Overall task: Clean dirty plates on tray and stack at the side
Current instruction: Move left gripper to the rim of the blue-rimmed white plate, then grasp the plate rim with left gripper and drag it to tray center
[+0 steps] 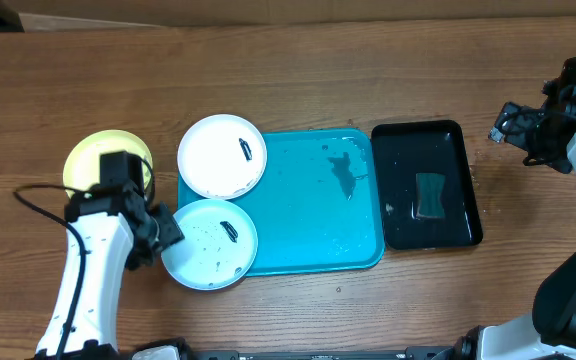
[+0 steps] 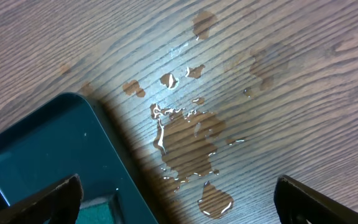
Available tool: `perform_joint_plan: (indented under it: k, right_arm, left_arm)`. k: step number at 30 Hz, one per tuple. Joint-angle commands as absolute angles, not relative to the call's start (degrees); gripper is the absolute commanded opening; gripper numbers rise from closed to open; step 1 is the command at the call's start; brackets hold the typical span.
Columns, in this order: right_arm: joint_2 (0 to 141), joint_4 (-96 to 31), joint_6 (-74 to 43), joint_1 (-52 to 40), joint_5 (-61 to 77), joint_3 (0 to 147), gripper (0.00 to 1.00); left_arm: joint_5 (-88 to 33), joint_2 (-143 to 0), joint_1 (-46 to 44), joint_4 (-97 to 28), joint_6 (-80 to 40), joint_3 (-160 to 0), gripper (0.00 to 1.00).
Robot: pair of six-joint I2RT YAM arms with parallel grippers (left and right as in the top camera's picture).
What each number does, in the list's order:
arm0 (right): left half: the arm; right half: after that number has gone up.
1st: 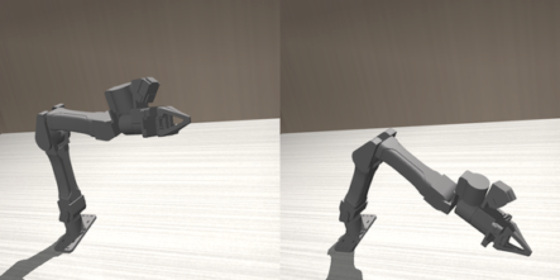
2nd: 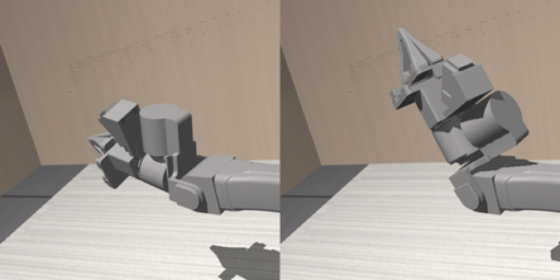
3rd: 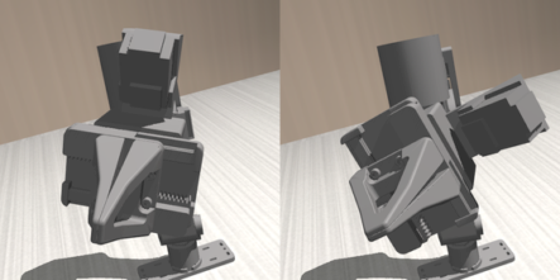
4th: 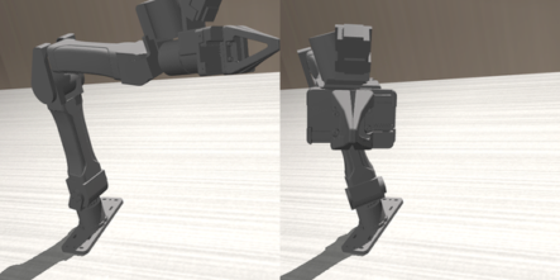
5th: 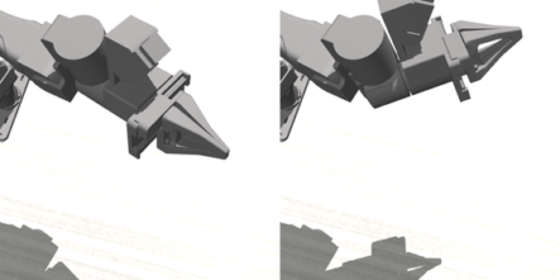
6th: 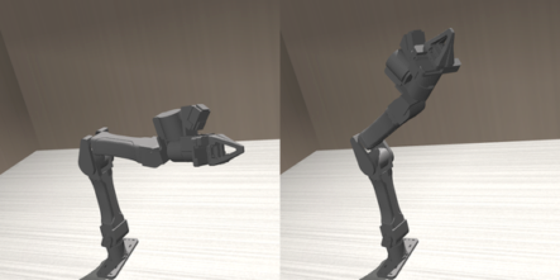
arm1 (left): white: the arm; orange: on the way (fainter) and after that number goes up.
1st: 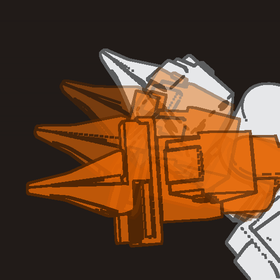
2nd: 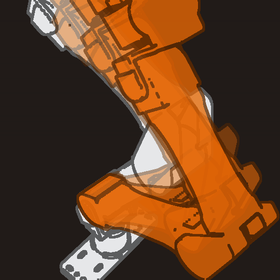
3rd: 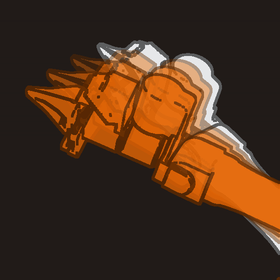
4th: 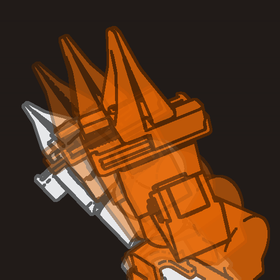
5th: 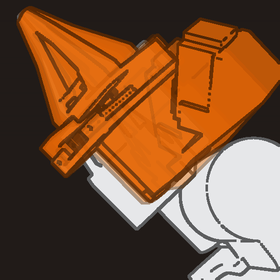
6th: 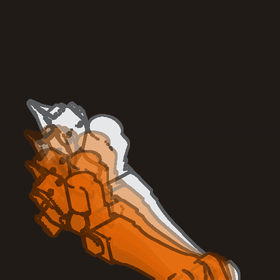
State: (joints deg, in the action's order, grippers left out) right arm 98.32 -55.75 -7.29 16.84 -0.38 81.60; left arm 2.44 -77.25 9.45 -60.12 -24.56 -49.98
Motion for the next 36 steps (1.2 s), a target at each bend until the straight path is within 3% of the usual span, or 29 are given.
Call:
perform_joint_plan:
  k: [1,4,6,11,14,27,36]
  right_arm:
    - [98.1,-55.6,-7.5,17.0,-0.4,81.4,1.0]
    - [98.1,-55.6,-7.5,17.0,-0.4,81.4,1.0]
    - [98.1,-55.6,-7.5,17.0,-0.4,81.4,1.0]
    - [98.1,-55.6,-7.5,17.0,-0.4,81.4,1.0]
    - [98.1,-55.6,-7.5,17.0,-0.4,81.4,1.0]
    - [98.1,-55.6,-7.5,17.0,-0.4,81.4,1.0]
    - [98.1,-55.6,-7.5,17.0,-0.4,81.4,1.0]
  left_arm:
    - [3.0,-76.5,9.4,-58.0,-25.8,-45.9,0.56]
    - [2.9,-76.5,9.4,-56.2,-25.8,-43.6,0.44]
    - [2.1,-76.5,9.4,-55.8,-25.8,-42.8,0.32]
    - [1.0,-76.5,9.3,-55.8,-25.8,-42.4,0.27]
    - [-1.1,-76.5,9.3,-56.4,-25.7,-42.4,0.04]
    - [-14.4,-76.5,8.2,-60.4,-23.0,-42.4,0.04]
    - [-18.1,-76.5,-0.1,-58.3,-25.0,-42.4,0.04]
